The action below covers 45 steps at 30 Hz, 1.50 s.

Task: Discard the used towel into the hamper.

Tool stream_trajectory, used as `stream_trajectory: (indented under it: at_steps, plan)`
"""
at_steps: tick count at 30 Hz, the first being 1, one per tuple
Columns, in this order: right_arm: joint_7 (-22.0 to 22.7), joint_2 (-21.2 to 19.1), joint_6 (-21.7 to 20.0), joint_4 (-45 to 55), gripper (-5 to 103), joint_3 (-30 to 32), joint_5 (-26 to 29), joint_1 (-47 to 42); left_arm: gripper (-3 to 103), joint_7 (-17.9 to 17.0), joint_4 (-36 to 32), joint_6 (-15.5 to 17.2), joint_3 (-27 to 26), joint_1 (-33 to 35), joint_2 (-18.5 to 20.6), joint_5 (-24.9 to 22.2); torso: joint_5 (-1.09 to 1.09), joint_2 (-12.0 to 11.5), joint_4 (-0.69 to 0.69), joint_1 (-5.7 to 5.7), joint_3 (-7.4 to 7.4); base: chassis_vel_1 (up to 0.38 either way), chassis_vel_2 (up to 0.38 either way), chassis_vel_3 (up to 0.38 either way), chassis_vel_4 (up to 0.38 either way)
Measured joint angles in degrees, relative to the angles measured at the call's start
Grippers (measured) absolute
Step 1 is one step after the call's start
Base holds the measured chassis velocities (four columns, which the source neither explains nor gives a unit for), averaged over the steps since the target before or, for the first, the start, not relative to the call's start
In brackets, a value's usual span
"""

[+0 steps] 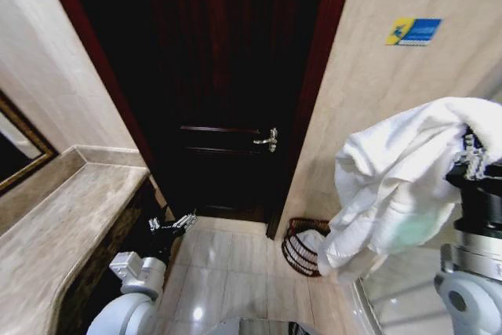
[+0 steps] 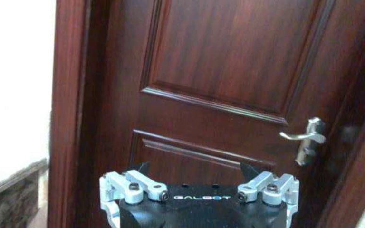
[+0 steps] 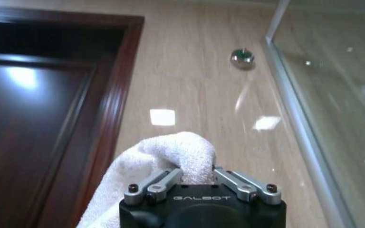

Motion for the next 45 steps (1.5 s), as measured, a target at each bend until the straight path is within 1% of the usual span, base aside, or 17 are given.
stream_trajectory:
  at_steps: [1, 3, 4, 6, 7, 8, 9, 10, 12, 15, 19, 23, 26, 31, 38, 45]
  plan:
    - [0.3, 0.0, 0.0, 0.0, 7, 0.0, -0.1, 0.0, 97, 0.0, 0.0, 0.0, 0.0, 0.0, 0.0, 0.0, -0.03, 0.0, 0.01, 0.01, 0.00, -0.171, 0.229, 0.098, -0.044]
    - [0.4, 0.1, -0.1, 0.0, 7, 0.1, -0.1, -0.1, 97, 0.0, 0.0, 0.0, 0.0, 0.0, 0.0, 0.0, 0.00, 0.0, 0.00, 0.00, 0.00, -0.112, 0.135, 0.098, -0.002]
    - [0.6, 0.3, -0.5, 0.0, 7, 0.6, -0.1, -0.4, 97, 0.0, 0.0, 0.0, 0.0, 0.0, 0.0, 0.0, -0.06, 0.0, -0.04, -0.01, -0.01, -0.112, 0.065, 0.016, -0.002]
    - [0.9, 0.6, -1.7, 0.0, 7, 1.5, 0.1, -1.1, 97, 0.0, 0.0, 0.0, 0.0, 0.0, 0.0, 0.0, -0.01, 0.0, -0.05, -0.07, -0.03, -0.018, 0.051, -0.076, -0.006]
    - [0.9, 0.6, -1.7, 0.0, 7, 1.5, 0.1, -1.1, 97, 0.0, 0.0, 0.0, 0.0, 0.0, 0.0, 0.0, -0.01, 0.0, -0.05, -0.07, -0.03, 0.022, 0.036, -0.076, 0.002]
    - [1.1, 0.6, -2.1, 0.0, 7, 1.8, 0.3, -1.3, 97, 0.0, 0.0, 0.0, 0.0, 0.0, 0.0, 0.0, -0.05, 0.0, -0.09, -0.12, -0.05, 0.040, -0.017, -0.096, 0.002]
    - [1.1, 0.6, -2.1, 0.0, 7, 1.8, 0.4, -1.2, 97, 0.0, 0.0, 0.0, 0.0, 0.0, 0.0, 0.0, -0.07, 0.0, -0.06, -0.15, -0.06, 0.040, -0.017, -0.075, -0.001]
    - [1.1, 0.6, -2.1, 0.0, 7, 1.8, 0.4, -1.2, 97, 0.0, 0.0, 0.0, 0.0, 0.0, 0.0, 0.0, -0.07, 0.0, -0.06, -0.15, -0.06, 0.040, -0.017, -0.075, -0.001]
    - [0.8, 0.4, -1.5, 0.0, 7, 1.6, 0.3, -0.8, 97, 0.0, 0.0, 0.0, 0.0, 0.0, 0.0, 0.0, -0.03, 0.0, -0.01, -0.17, -0.07, 0.105, -0.026, -0.061, 0.068]
    - [0.4, 0.1, -1.0, -0.5, 7, 1.5, 0.8, -0.2, 97, 0.0, 0.0, 0.0, 0.0, 0.0, 0.0, 0.0, -0.06, 0.0, -0.02, -0.18, -0.08, 0.022, -0.010, -0.007, 0.018]
    - [-0.1, -0.2, -0.7, -2.2, 7, 1.1, 1.3, 0.5, 97, 0.0, 0.0, 0.0, 0.0, 0.0, 0.0, 0.0, -0.01, 0.0, -0.03, -0.11, -0.05, 0.000, 0.000, 0.000, 0.000]
    - [-0.5, -0.3, -0.6, -3.2, 7, 0.7, 1.5, 0.8, 97, 0.0, 0.0, 0.0, 0.0, 0.0, 0.0, 0.0, -0.04, 0.0, -0.03, -0.09, -0.05, 0.000, 0.000, 0.000, 0.000]
    - [-1.5, -0.9, 0.8, -6.5, 7, -0.2, 1.5, 1.6, 97, 0.0, 0.0, 0.0, 0.0, 0.0, 0.0, 0.0, -0.03, 0.0, -0.03, -0.10, -0.06, 0.000, 0.000, 0.000, 0.000]
    - [-1.9, -2.0, 1.1, -9.4, 7, -0.5, 1.8, 2.8, 97, 0.0, 0.0, 0.0, 0.0, 0.0, 0.0, 0.0, -0.03, 0.0, -0.03, -0.11, -0.06, 0.000, 0.000, 0.000, 0.000]
    - [-1.9, -1.9, 1.4, -12.2, 7, -1.7, 1.8, 3.6, 97, 0.0, 0.0, 0.0, 0.0, 0.0, 0.0, 0.0, -0.03, -0.1, -0.03, -0.11, -0.06, 0.000, 0.000, 0.000, 0.000]
    - [-2.6, -2.6, 3.2, -17.7, 7, -2.6, 0.9, 5.1, 97, 0.0, 0.0, 0.0, 0.0, 0.0, 0.0, 0.0, -0.03, -0.1, -0.03, -0.11, -0.07, 0.000, 0.000, 0.000, 0.000]
